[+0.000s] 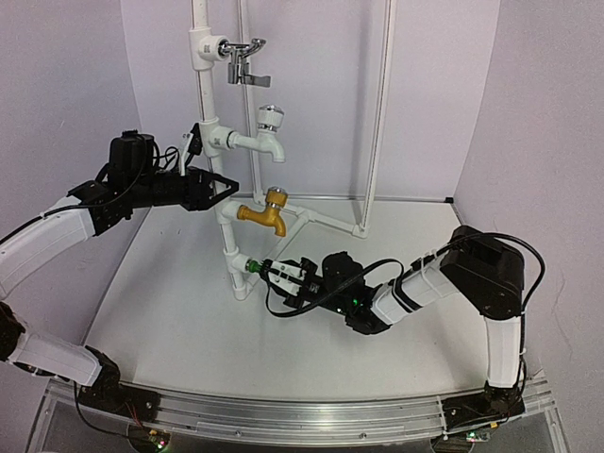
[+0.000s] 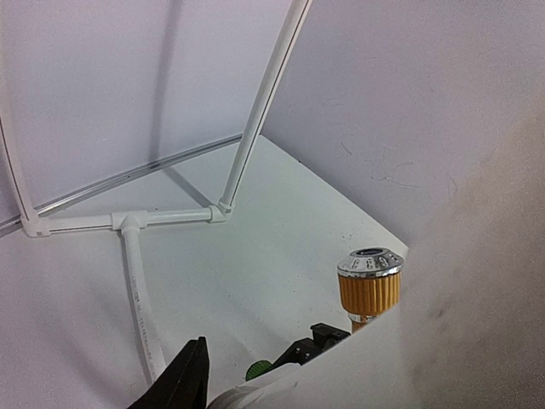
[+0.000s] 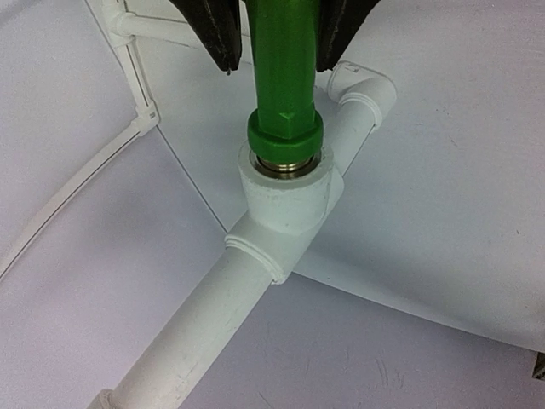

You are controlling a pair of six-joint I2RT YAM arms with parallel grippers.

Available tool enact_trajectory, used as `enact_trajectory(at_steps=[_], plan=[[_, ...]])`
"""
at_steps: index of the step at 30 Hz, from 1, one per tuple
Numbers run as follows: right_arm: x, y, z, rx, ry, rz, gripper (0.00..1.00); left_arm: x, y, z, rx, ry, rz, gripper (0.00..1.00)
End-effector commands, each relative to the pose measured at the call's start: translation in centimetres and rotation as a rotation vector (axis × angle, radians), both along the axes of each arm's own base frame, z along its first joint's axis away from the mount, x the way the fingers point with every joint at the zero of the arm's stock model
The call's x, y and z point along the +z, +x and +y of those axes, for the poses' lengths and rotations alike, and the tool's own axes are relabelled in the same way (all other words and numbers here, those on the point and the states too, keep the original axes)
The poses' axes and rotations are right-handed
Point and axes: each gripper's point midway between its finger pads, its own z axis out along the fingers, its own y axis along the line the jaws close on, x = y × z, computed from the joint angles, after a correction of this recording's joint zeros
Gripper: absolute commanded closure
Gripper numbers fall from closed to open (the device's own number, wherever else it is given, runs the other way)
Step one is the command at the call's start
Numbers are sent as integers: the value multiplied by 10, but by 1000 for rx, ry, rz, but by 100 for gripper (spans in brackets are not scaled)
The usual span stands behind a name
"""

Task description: Install the water faucets

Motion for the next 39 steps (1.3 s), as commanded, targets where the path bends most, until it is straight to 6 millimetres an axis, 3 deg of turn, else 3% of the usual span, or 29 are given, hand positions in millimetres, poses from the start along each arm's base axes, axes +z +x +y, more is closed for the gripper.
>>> enact_trajectory(at_steps=[1, 39], plan=[[81, -6, 18, 35, 280, -9, 100, -19, -31, -12, -100, -38, 201, 100], [92, 5, 16, 119, 516, 417, 100, -22, -36, -21, -138, -60, 225, 100]])
